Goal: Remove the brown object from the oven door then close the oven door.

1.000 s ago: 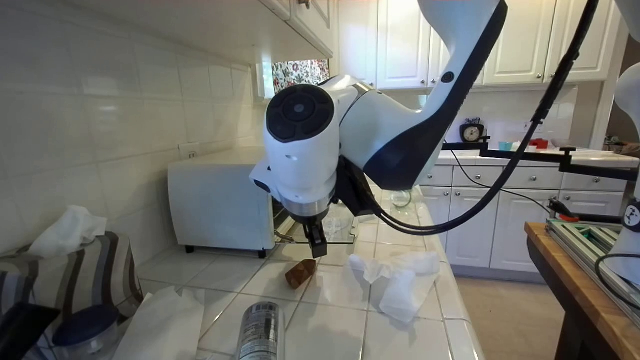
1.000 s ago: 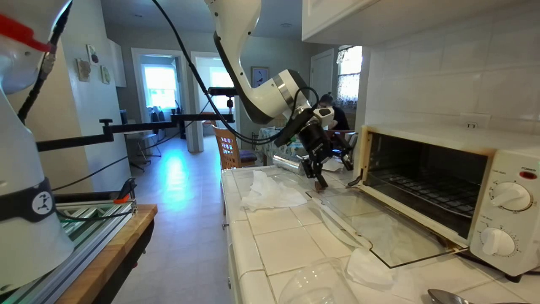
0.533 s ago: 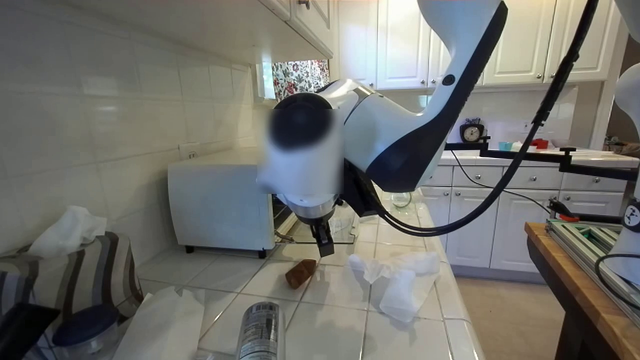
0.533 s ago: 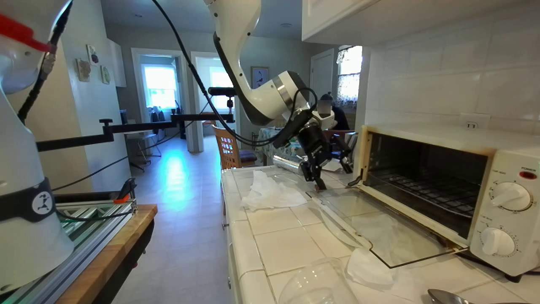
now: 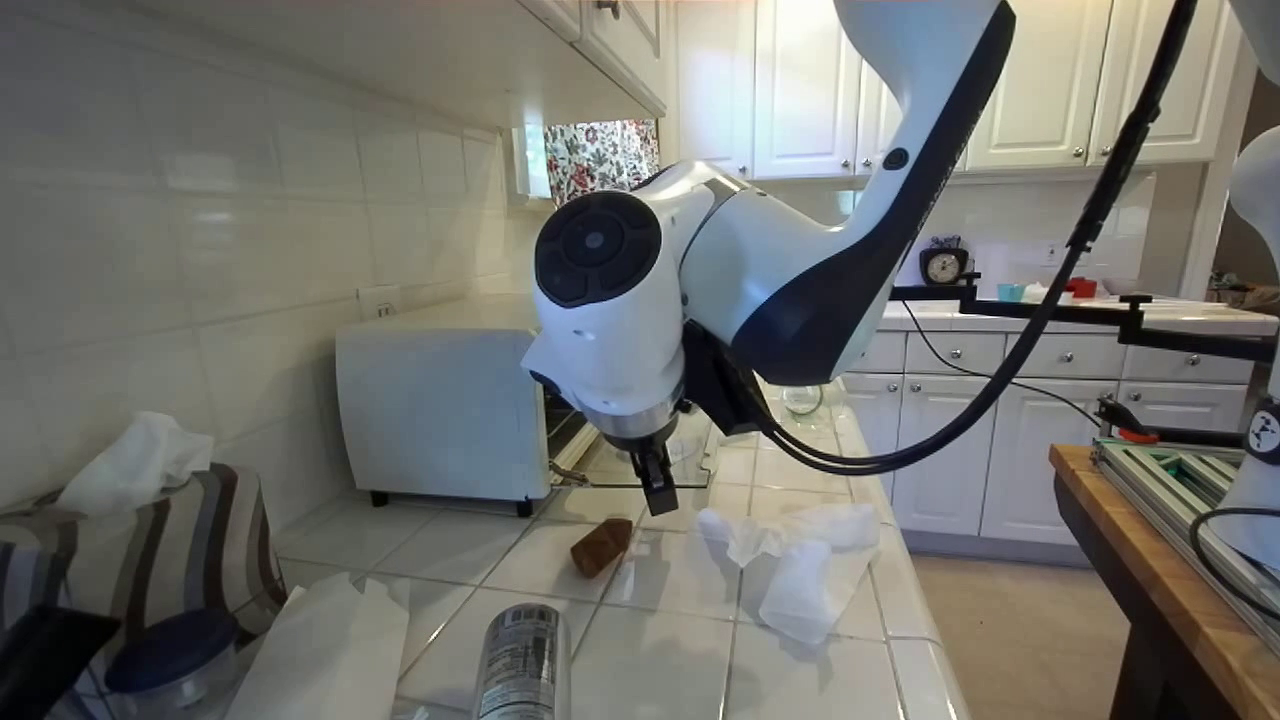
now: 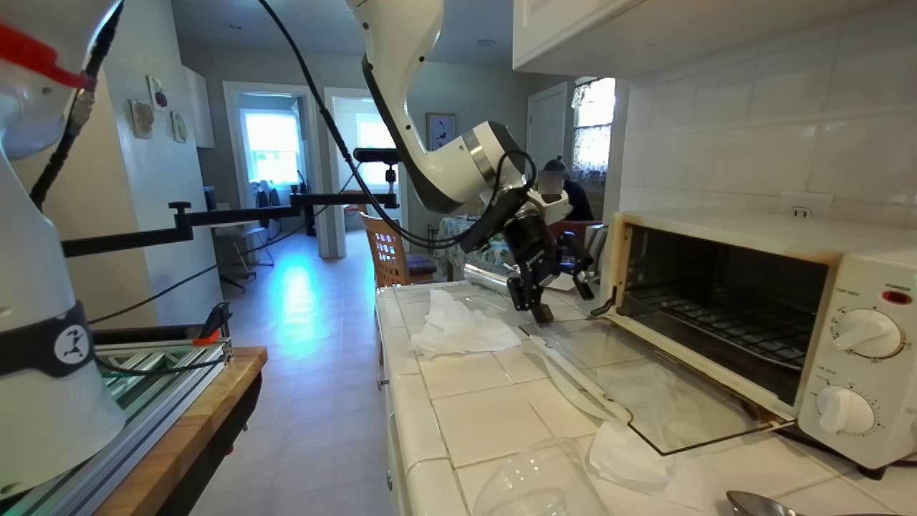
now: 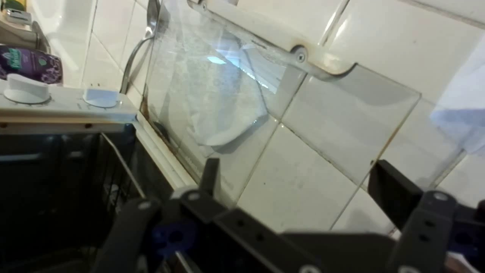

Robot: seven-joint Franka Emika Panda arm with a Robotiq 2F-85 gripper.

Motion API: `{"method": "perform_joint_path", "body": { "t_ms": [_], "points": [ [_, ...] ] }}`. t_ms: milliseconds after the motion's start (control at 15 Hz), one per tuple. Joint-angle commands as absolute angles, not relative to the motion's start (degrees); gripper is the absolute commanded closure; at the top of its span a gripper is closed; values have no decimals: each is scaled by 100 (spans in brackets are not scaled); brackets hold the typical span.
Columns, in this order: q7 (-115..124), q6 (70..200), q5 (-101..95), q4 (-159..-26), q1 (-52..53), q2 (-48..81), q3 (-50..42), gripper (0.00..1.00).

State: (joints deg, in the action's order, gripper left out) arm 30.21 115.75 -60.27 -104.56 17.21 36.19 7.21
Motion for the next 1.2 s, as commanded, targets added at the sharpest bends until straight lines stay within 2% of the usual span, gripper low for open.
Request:
{"method": "perform_joint_path", "body": {
  "t_ms": [0, 1133],
  "points": [
    [2929, 11507, -5827, -10601, 1700, 3506, 687, 0],
    [3027, 11313, -5834, -10790, 1705, 3345, 593, 0]
  ]
}}
